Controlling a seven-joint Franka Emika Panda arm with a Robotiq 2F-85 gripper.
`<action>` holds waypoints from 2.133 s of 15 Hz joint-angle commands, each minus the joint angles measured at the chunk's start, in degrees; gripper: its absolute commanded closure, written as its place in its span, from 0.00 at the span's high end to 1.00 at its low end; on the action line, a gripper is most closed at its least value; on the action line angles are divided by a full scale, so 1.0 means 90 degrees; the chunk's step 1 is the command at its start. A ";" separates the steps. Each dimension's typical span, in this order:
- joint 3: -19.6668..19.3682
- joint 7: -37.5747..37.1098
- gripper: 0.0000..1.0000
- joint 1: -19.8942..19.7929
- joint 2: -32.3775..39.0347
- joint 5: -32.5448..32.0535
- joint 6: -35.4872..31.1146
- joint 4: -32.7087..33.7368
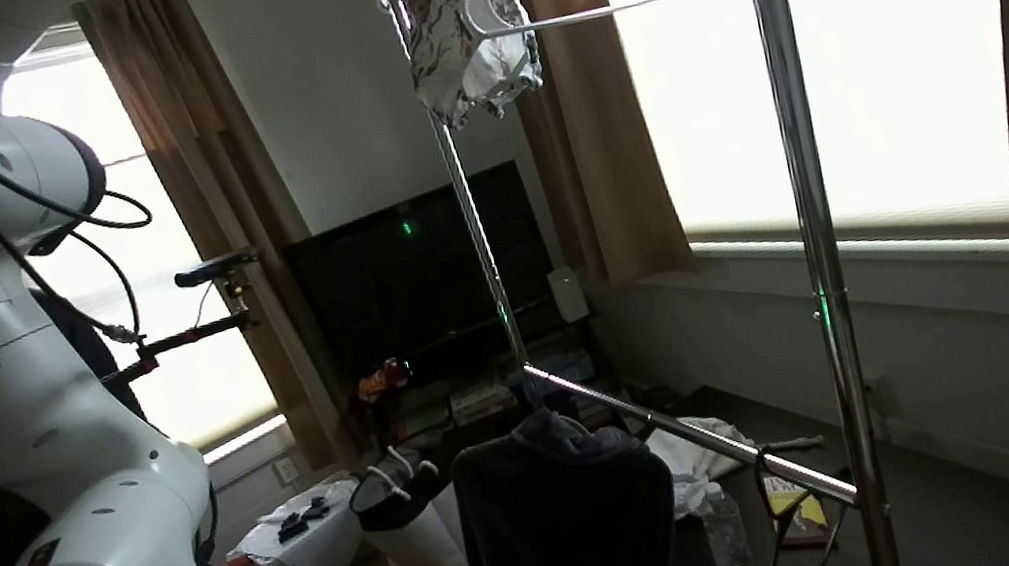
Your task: Move the white rope from the bottom rod to the top rod
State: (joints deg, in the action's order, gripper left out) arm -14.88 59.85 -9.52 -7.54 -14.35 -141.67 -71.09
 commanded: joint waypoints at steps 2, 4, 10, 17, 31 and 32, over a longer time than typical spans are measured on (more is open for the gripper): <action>0.0126 -0.1462 0.03 -0.0203 0.0189 -0.0942 0.0454 0.0092; 0.0116 -0.1600 0.03 -0.0091 0.0206 -0.0750 0.0497 0.0036; 0.0237 -0.1351 0.03 0.0087 0.0030 -0.0367 0.0577 -0.0158; 0.0302 -0.1422 0.36 0.0069 -0.0191 -0.0557 0.1369 -0.0271; 0.0309 -0.1143 1.00 -0.0156 -0.1057 -0.1674 0.2508 -0.0954; 0.0305 -0.0846 1.00 -0.0051 -0.1221 -0.1482 0.2518 -0.1193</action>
State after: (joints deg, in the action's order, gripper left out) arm -12.52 46.81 -11.59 -12.08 -29.90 -120.65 -73.63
